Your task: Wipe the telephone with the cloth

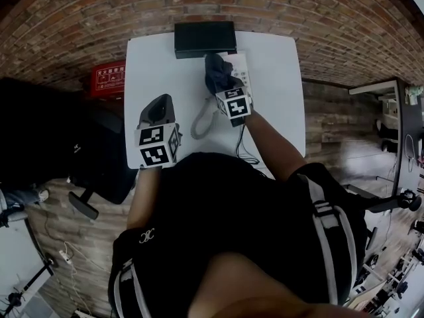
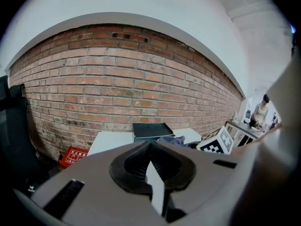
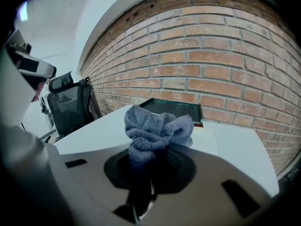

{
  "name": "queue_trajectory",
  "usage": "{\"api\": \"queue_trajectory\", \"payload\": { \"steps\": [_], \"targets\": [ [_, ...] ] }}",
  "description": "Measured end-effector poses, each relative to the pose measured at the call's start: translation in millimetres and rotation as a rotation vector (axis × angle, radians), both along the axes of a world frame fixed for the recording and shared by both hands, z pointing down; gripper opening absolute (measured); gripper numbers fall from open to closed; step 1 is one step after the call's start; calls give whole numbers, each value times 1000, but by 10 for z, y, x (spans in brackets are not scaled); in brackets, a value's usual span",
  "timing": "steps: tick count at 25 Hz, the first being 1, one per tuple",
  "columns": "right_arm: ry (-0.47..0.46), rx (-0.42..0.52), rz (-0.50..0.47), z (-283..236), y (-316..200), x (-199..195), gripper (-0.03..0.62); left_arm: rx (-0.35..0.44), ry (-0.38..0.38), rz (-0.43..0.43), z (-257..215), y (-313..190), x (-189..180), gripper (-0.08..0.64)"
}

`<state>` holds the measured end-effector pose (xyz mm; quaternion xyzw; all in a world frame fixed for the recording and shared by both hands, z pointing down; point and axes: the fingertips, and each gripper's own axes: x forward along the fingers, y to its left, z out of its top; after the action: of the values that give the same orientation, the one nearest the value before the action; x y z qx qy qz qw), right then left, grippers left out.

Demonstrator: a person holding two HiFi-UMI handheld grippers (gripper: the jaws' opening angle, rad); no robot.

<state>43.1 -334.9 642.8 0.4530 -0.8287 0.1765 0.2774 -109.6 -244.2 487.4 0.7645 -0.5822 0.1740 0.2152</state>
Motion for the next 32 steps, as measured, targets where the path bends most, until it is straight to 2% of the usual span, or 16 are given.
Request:
{"api": "queue_trajectory", "payload": {
  "steps": [5, 9, 14, 20, 26, 32],
  "targets": [
    [3, -13, -35, 69, 197, 56, 23, -7, -3, 12, 32, 4, 78, -3],
    [-26, -66, -38, 136, 346, 101, 24, -17, 1, 16, 66, 18, 115, -3],
    [18, -89, -90, 236, 584, 99, 23, -23, 2, 22, 95, 38, 156, -3],
    [13, -109, -98, 333, 812, 49, 23, -32, -1, 23, 112, 43, 146, -3],
    [12, -73, -95, 315, 796, 30, 23, -46, -11, 31, 150, 59, 178, -3],
    [-12, -41, -16, 165, 439, 7, 23, -55, -16, 23, 175, 57, 131, -3]
  ]
}}
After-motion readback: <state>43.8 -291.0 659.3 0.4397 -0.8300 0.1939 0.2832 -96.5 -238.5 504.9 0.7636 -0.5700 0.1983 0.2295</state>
